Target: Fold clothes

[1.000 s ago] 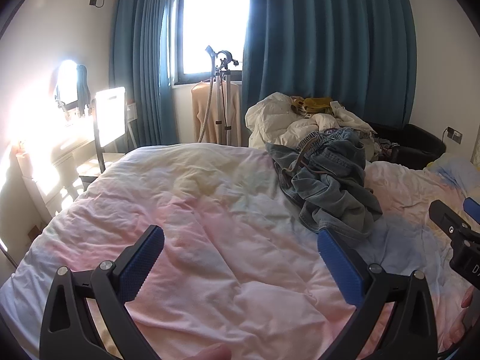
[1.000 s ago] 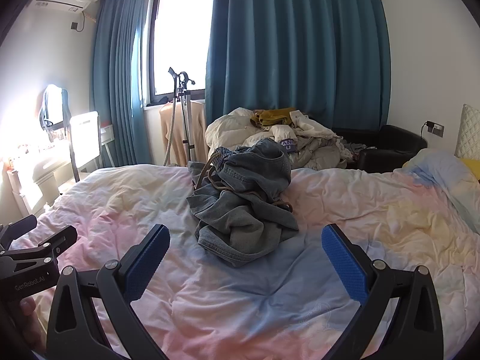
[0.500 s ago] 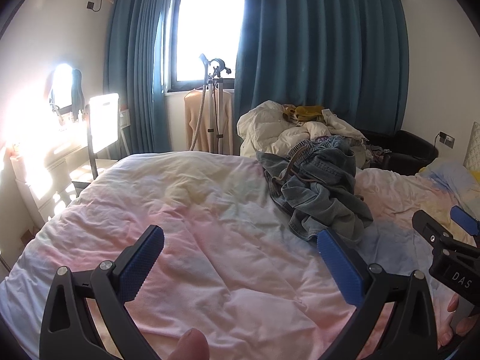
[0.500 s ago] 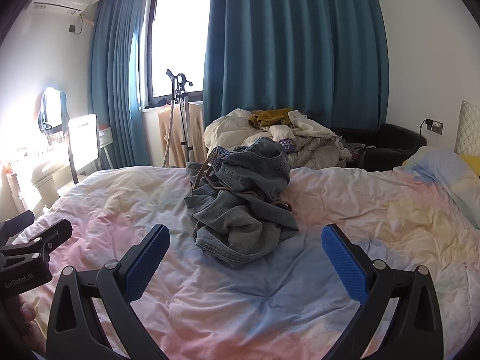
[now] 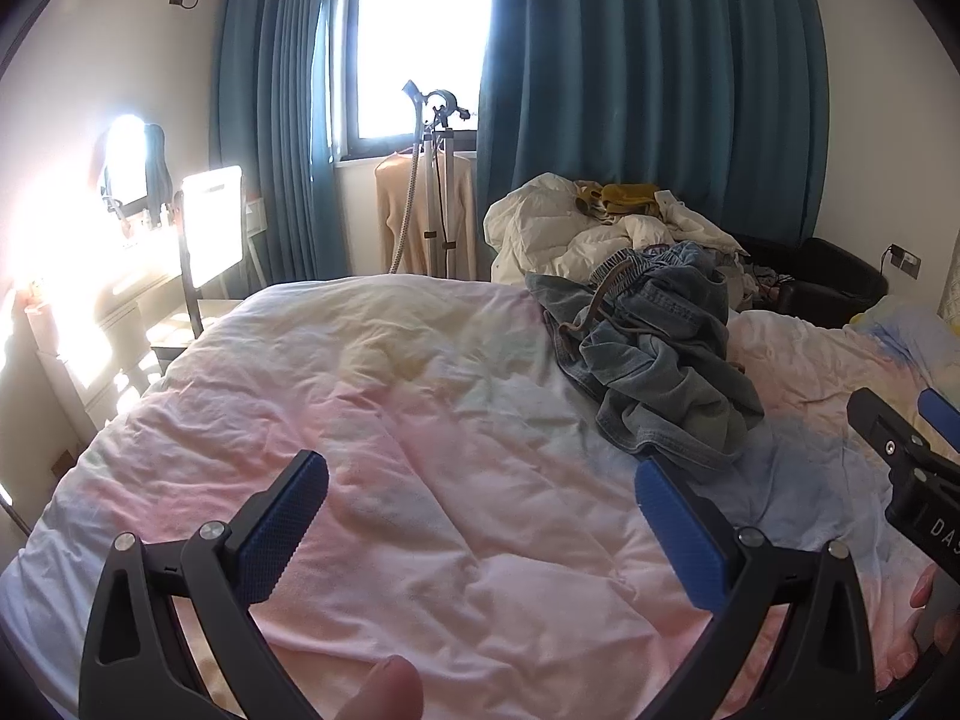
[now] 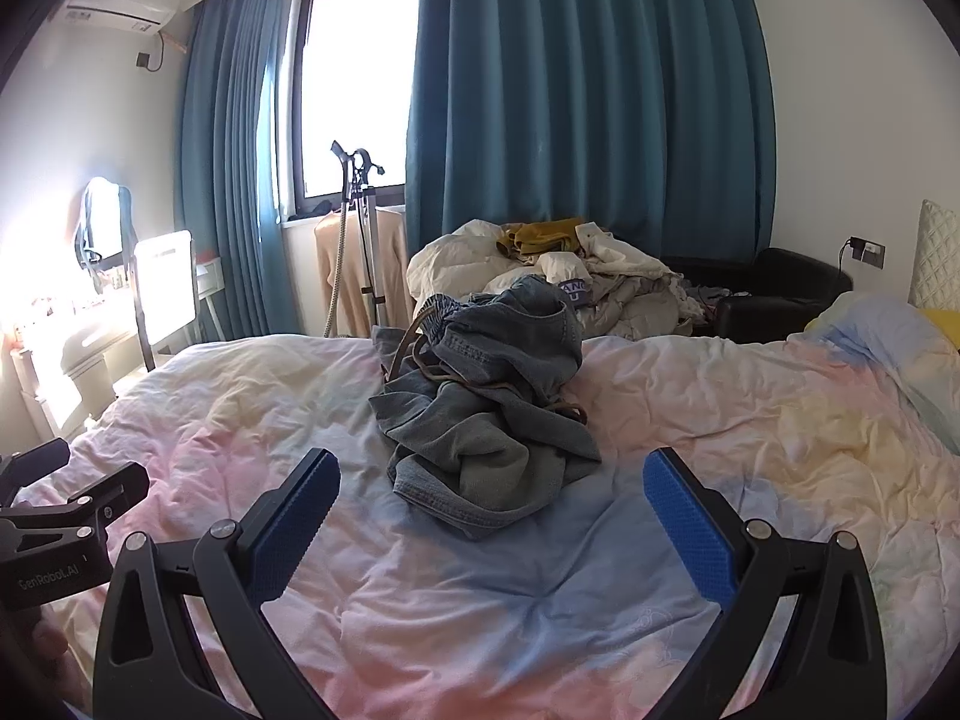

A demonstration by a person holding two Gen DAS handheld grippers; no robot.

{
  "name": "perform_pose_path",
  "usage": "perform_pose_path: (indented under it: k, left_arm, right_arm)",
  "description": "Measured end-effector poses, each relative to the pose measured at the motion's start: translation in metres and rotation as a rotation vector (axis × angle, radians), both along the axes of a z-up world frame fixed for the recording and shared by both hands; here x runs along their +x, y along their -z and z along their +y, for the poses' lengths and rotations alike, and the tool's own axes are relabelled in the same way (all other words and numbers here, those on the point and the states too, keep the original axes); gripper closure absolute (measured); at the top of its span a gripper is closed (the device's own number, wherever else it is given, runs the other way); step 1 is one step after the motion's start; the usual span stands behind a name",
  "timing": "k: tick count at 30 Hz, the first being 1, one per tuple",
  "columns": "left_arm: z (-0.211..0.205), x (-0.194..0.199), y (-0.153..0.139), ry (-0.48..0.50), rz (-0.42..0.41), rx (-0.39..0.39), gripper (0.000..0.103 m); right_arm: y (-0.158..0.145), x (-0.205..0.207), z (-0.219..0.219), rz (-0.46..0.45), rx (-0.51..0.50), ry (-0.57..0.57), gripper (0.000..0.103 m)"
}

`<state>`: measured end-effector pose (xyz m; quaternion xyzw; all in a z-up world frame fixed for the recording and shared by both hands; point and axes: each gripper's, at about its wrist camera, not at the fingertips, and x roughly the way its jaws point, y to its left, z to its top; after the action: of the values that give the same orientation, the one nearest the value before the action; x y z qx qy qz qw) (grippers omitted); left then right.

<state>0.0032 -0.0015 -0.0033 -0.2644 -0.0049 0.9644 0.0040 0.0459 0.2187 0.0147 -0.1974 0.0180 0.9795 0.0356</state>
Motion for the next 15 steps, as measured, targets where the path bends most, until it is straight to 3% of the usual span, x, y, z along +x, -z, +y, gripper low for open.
perform_pose_path:
  k: [12, 15]
  left_arm:
    - [0.001, -0.012, 0.006, -0.001, -0.030, -0.002, 0.000]
    - [0.004, -0.025, 0.003, 0.025, -0.055, 0.042, 0.000]
  right_arm:
    - [-0.004, -0.005, 0.009, -0.024, -0.004, 0.034, 0.000]
    - [-0.005, -0.005, 0.015, -0.026, -0.007, 0.061, 0.000]
